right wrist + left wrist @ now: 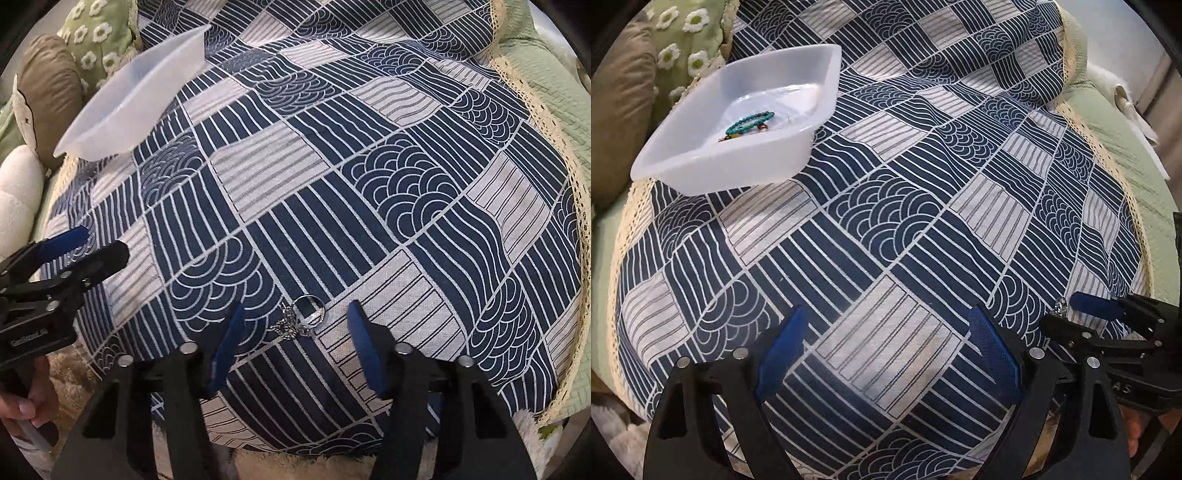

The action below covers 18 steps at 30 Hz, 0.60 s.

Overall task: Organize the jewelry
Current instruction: 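Grasp the silver ring on the quilt with the right gripper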

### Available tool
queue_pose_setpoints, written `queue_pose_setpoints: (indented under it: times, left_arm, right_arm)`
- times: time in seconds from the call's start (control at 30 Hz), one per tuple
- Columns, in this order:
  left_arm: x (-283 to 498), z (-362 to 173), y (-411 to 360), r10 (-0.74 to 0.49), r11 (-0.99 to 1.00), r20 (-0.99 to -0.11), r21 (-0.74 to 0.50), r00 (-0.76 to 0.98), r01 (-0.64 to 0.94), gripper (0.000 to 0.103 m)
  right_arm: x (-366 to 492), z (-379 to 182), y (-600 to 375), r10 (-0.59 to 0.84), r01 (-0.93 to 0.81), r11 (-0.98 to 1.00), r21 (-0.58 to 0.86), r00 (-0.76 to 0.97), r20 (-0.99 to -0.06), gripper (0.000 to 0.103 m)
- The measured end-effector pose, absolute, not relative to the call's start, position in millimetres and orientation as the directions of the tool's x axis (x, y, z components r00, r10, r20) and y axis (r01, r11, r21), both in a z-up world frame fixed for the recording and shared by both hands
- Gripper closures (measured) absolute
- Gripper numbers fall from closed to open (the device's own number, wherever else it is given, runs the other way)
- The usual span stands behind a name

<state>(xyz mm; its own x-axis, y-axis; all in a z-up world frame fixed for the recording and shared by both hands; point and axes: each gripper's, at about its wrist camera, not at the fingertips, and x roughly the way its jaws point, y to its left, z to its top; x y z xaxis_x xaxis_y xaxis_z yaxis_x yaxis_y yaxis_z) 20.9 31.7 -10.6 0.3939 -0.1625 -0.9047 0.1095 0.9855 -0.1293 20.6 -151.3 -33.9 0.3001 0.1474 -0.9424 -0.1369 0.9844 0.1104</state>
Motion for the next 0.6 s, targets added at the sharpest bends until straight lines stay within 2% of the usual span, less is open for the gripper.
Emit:
queue_pose_setpoints:
  times: [0.1, 0.2, 0.6]
  left_arm:
    - [21, -11, 30, -0.166, 0.985, -0.906, -0.131, 0.389, 0.115, 0.019]
    - [20, -10, 30, -0.17, 0.984, -0.906, -0.133, 0.389, 0.121, 0.019]
    - [19, -8, 32, -0.17, 0.984, -0.905, -0.133, 0.39, 0.121, 0.019]
  right_arm:
    - [22, -35, -153, 0.14, -0.124, 0.987, 0.107, 0.308, -0.941, 0.061]
    - [24, -36, -156, 0.138, -0.114, 0.988, 0.107, 0.312, -0.94, 0.079]
    - [23, -22, -160, 0.181, -0.116, 0.982, 0.148, 0.366, -0.913, 0.079]
